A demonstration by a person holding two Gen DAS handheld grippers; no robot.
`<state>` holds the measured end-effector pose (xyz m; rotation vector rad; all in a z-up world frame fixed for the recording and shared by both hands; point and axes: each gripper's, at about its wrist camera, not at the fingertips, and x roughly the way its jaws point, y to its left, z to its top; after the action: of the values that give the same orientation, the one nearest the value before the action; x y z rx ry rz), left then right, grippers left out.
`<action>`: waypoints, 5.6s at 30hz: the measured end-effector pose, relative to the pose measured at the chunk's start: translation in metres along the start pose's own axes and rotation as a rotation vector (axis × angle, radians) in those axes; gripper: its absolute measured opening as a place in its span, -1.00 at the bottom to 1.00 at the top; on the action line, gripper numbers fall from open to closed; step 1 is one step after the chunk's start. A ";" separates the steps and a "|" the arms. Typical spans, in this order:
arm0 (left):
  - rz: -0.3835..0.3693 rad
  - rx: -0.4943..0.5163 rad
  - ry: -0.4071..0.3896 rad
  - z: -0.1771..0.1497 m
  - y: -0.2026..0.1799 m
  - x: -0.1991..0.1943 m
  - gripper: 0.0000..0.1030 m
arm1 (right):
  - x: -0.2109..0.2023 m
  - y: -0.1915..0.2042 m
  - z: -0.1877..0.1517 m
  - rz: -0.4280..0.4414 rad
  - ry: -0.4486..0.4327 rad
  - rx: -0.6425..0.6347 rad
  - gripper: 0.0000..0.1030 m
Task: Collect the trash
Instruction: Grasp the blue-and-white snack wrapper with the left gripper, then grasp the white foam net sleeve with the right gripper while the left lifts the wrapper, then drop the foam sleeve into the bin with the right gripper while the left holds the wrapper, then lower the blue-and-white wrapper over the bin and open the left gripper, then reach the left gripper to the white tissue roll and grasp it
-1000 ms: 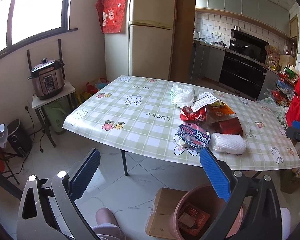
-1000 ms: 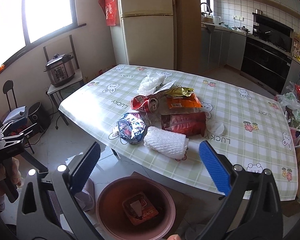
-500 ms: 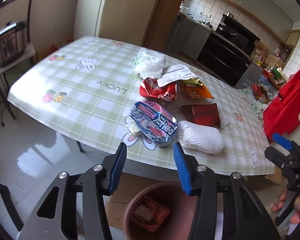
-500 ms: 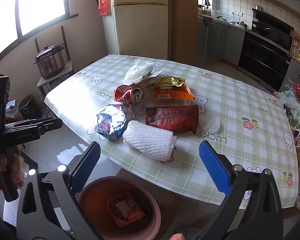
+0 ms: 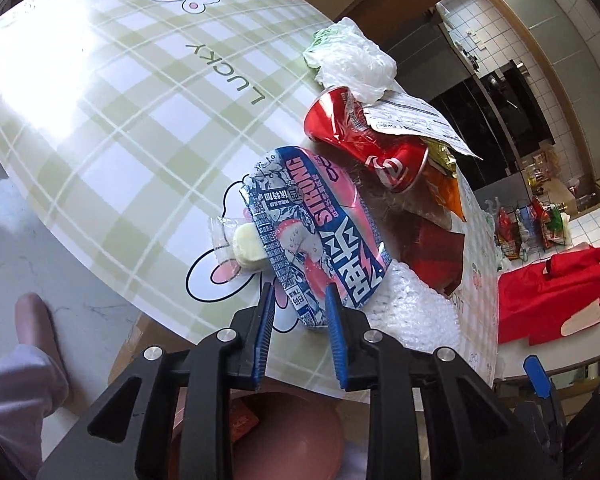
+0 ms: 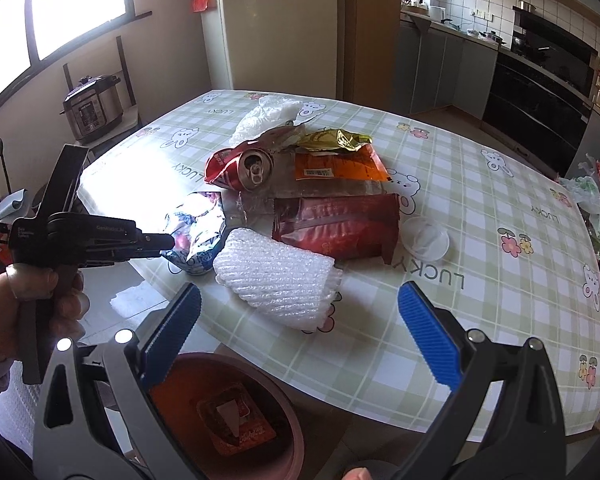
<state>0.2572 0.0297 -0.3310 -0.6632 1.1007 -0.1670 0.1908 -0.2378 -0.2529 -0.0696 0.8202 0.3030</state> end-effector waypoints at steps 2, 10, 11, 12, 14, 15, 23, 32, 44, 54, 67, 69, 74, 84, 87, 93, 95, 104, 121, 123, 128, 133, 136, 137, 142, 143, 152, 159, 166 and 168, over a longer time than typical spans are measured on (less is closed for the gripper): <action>-0.018 -0.022 0.004 0.004 0.002 0.007 -0.51 | 0.004 0.000 0.000 0.001 0.008 -0.008 0.89; -0.082 -0.020 -0.033 0.009 -0.001 0.012 -0.66 | 0.021 0.007 0.000 0.039 0.048 -0.078 0.89; -0.092 -0.006 -0.038 0.009 -0.004 0.009 -0.72 | 0.025 0.007 0.001 0.038 0.056 -0.084 0.88; -0.088 0.021 -0.041 0.008 -0.008 0.006 -0.73 | 0.028 0.008 0.001 0.037 0.063 -0.092 0.88; -0.081 0.098 -0.071 0.008 -0.019 -0.004 -0.75 | 0.037 0.009 0.002 0.041 0.071 -0.109 0.87; -0.076 0.128 -0.081 0.007 -0.024 -0.008 -0.76 | 0.042 0.010 0.003 0.047 0.076 -0.113 0.85; -0.017 0.201 -0.144 0.009 -0.036 -0.035 -0.91 | 0.084 0.023 -0.001 0.048 0.141 -0.189 0.61; -0.013 0.168 -0.174 0.005 -0.021 -0.051 -0.91 | 0.101 0.022 -0.002 0.001 0.167 -0.236 0.44; 0.067 0.290 -0.324 -0.017 -0.029 -0.112 -0.91 | 0.093 0.024 0.004 0.048 0.156 -0.155 -0.19; 0.055 0.341 -0.371 -0.034 -0.037 -0.154 -0.91 | 0.033 0.025 0.015 0.101 0.027 -0.041 -0.42; 0.024 0.441 -0.445 -0.082 -0.056 -0.222 -0.91 | -0.064 0.042 0.001 0.156 -0.082 -0.005 -0.42; 0.018 0.449 -0.452 -0.091 -0.058 -0.230 -0.91 | -0.074 0.049 -0.005 0.158 -0.085 -0.019 -0.42; -0.001 0.465 -0.470 -0.112 -0.059 -0.250 -0.91 | -0.094 0.066 -0.021 0.161 -0.082 -0.041 -0.42; -0.029 0.469 -0.485 -0.134 -0.057 -0.269 -0.91 | -0.112 0.083 -0.045 0.172 -0.056 -0.035 -0.42; -0.035 0.472 -0.486 -0.137 -0.057 -0.271 -0.91 | -0.112 0.086 -0.050 0.180 -0.043 -0.034 -0.36; -0.037 0.476 -0.482 -0.140 -0.058 -0.272 -0.91 | -0.111 0.091 -0.052 0.193 -0.033 -0.037 -0.23; -0.037 0.476 -0.480 -0.139 -0.058 -0.272 -0.91 | -0.111 0.092 -0.052 0.201 -0.035 -0.034 -0.14; -0.042 0.487 -0.458 -0.143 -0.060 -0.264 -0.91 | -0.127 0.092 -0.045 0.095 -0.125 -0.052 0.78; -0.076 0.559 -0.335 -0.162 -0.073 -0.230 -0.91 | -0.185 0.043 -0.029 -0.109 -0.364 0.065 0.89; -0.083 0.577 -0.322 -0.165 -0.076 -0.227 -0.91 | -0.186 0.038 -0.029 -0.122 -0.364 0.080 0.89; -0.125 0.603 -0.259 -0.171 -0.085 -0.215 -0.90 | -0.183 0.029 -0.032 -0.136 -0.352 0.110 0.89; -0.145 0.557 -0.253 -0.169 -0.079 -0.212 0.08 | -0.182 0.026 -0.031 -0.138 -0.351 0.121 0.89; -0.106 0.532 -0.298 -0.163 -0.073 -0.217 0.51 | -0.180 0.027 -0.031 -0.146 -0.346 0.120 0.89; -0.086 0.522 -0.324 -0.162 -0.071 -0.219 0.71 | -0.179 0.027 -0.031 -0.146 -0.345 0.121 0.89; 0.009 0.465 -0.402 -0.150 -0.056 -0.227 0.89 | -0.174 0.030 -0.030 -0.139 -0.325 0.116 0.89; 0.031 0.461 -0.408 -0.148 -0.054 -0.228 0.89 | -0.173 0.030 -0.029 -0.139 -0.321 0.114 0.89; 0.153 0.469 -0.500 -0.140 -0.040 -0.236 0.89 | -0.161 0.034 -0.029 -0.150 -0.281 0.112 0.89; 0.205 0.501 -0.504 -0.132 -0.035 -0.231 0.89 | -0.150 0.035 -0.028 -0.141 -0.247 0.104 0.89; 0.254 0.533 -0.482 -0.122 -0.030 -0.220 0.89 | -0.136 0.035 -0.029 -0.105 -0.213 0.085 0.89; 0.269 0.535 -0.476 -0.119 -0.029 -0.216 0.89 | -0.132 0.035 -0.027 -0.100 -0.203 0.076 0.89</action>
<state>0.0597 0.0527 -0.1820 -0.0596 0.6323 -0.0602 0.0765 -0.2412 -0.1734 -0.0083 0.6238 0.1810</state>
